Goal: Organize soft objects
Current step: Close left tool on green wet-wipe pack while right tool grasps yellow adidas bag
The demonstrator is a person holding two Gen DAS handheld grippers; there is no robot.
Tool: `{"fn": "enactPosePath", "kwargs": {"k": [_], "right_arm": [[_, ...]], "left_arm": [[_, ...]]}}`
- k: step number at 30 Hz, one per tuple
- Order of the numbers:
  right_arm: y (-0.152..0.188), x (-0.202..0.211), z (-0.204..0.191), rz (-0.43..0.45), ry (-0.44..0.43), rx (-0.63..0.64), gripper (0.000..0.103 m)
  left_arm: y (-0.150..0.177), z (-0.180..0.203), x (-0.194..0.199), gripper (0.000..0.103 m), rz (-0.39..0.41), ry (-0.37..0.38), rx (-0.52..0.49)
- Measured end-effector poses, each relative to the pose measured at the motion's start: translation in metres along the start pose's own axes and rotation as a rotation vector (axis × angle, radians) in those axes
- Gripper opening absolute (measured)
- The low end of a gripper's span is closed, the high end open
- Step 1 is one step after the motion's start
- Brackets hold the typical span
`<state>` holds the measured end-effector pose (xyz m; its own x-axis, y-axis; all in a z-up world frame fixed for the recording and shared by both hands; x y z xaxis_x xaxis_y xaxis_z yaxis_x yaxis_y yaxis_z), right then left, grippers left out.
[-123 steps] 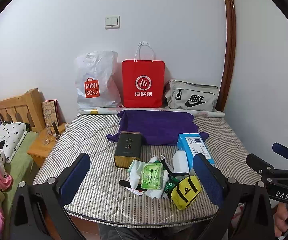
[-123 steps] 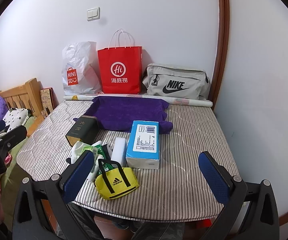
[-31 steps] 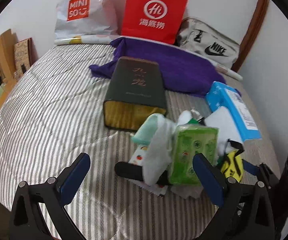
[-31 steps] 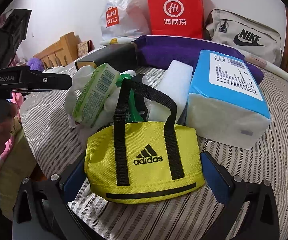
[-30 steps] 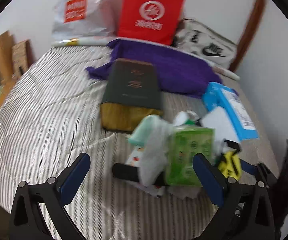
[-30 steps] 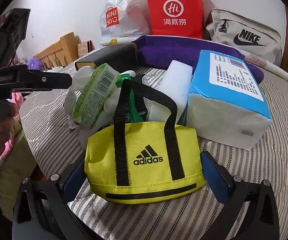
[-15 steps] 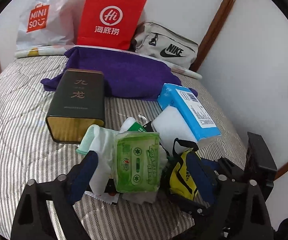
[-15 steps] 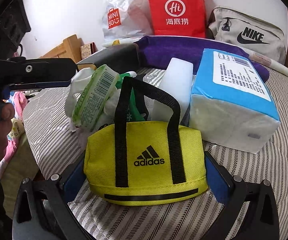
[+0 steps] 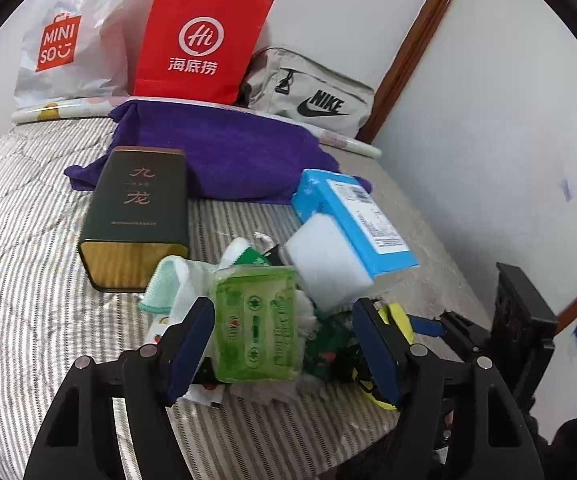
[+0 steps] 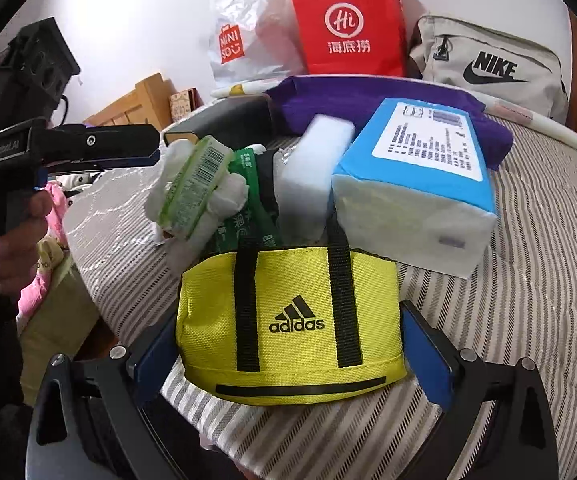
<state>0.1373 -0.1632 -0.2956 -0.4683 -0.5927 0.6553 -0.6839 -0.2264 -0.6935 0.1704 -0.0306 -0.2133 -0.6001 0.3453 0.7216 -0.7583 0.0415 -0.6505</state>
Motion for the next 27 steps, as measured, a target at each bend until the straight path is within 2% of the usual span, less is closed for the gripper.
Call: {"fn": "enactPosePath", "kwargs": {"k": [2, 3, 9, 13, 16, 18, 19, 21, 27], "right_arm": [[0.0, 0.003, -0.002, 0.004, 0.004, 0.016, 0.098], [0.0, 0.004, -0.002, 0.003, 0.009, 0.021, 0.098], [0.004, 0.011, 0.007, 0.001, 0.039, 0.014, 0.098], [0.005, 0.018, 0.019, 0.006, 0.08, 0.013, 0.098], [0.003, 0.017, 0.029, 0.013, 0.101, -0.024, 0.098], [0.001, 0.015, 0.034, 0.015, 0.104, -0.048, 0.098], [0.001, 0.014, 0.035, 0.014, 0.106, -0.055, 0.098], [0.002, 0.012, 0.037, 0.002, 0.121, -0.053, 0.098], [0.004, 0.011, 0.036, -0.014, 0.137, -0.046, 0.098]], "left_arm": [[0.0, 0.01, 0.003, 0.069, -0.006, 0.065, 0.005], [-0.001, 0.012, 0.004, 0.069, -0.004, 0.065, 0.004], [0.006, -0.001, -0.023, 0.069, -0.053, -0.079, -0.008], [0.011, -0.006, -0.036, 0.069, -0.085, -0.092, 0.005], [0.016, -0.011, -0.051, 0.069, -0.104, -0.158, -0.008], [0.021, -0.012, -0.058, 0.068, -0.129, -0.138, 0.008], [0.021, -0.011, -0.059, 0.06, -0.131, -0.112, 0.023], [0.018, -0.01, -0.053, 0.05, -0.117, -0.078, 0.033], [0.006, -0.008, -0.025, 0.05, -0.059, -0.035, 0.032]]}}
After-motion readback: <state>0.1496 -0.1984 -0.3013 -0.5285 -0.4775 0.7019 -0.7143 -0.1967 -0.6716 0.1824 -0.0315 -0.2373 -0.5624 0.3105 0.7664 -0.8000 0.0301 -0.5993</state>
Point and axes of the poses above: each gripper's, at about its wrist camera, not at the fingertips, and x roughly against the way its jaws point, z to its right, y to its underside, the point moved 10 cm from there along -x, roughly the way its jaws point, and after that the axes turned 12 degrees about -y, right-handed, at the moved point
